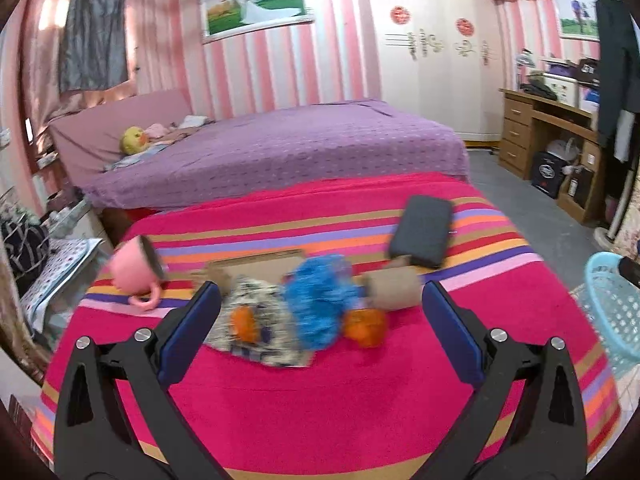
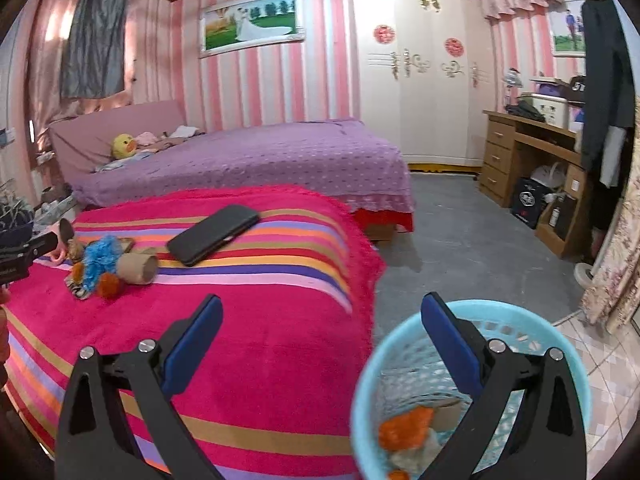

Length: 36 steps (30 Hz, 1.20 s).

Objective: Collect trash
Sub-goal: 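Move both grippers back over the bed toward the remaining trash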

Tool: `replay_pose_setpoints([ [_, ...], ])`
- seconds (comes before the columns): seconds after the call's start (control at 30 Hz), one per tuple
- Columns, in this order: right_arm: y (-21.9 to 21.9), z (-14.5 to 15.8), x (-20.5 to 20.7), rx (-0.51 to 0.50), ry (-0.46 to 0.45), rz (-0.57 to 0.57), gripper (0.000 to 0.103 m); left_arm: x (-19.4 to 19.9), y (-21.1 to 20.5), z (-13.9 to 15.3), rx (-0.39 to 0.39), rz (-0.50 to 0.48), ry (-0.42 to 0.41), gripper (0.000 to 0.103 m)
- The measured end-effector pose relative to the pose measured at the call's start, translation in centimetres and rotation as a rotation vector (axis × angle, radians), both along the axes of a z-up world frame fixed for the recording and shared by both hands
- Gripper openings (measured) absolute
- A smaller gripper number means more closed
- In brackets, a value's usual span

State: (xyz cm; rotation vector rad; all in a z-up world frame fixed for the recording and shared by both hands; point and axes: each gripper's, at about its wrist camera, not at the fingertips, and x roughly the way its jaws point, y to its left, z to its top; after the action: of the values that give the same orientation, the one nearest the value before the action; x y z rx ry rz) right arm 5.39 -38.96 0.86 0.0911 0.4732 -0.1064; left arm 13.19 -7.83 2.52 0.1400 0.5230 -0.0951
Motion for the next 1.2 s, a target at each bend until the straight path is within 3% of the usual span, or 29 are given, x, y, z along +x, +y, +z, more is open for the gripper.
replay_pose_setpoints([
  [0.3, 3.2, 0.3, 2.3, 0.01, -0.001, 0.009, 0.097, 1.7, 8.5, -1.0, -0.018, 0.102, 0.034, 0.097],
  [0.6, 5.9, 0.1, 3.9, 0.007, 0.026, 0.016, 0.097, 4.2, 14.9, -4.5, -0.042, 0.165, 0.149, 0.097],
  [0.8, 7.4, -0.8, 5.2, -0.008, 0.063, 0.018, 0.097, 5.3, 17.1, -6.5, -0.032, 0.193, 0.215, 0.097],
  [1.0, 8.6, -1.1, 6.1, -0.001, 0.081, 0.017, 0.098, 6.0, 19.1, -7.3, -0.073, 0.215, 0.253, 0.097],
  [1.2, 9.5, -1.3, 7.2, 0.0, 0.093, -0.009, 0.098, 6.4, 18.1, -7.1, -0.118, 0.196, 0.265, 0.097],
])
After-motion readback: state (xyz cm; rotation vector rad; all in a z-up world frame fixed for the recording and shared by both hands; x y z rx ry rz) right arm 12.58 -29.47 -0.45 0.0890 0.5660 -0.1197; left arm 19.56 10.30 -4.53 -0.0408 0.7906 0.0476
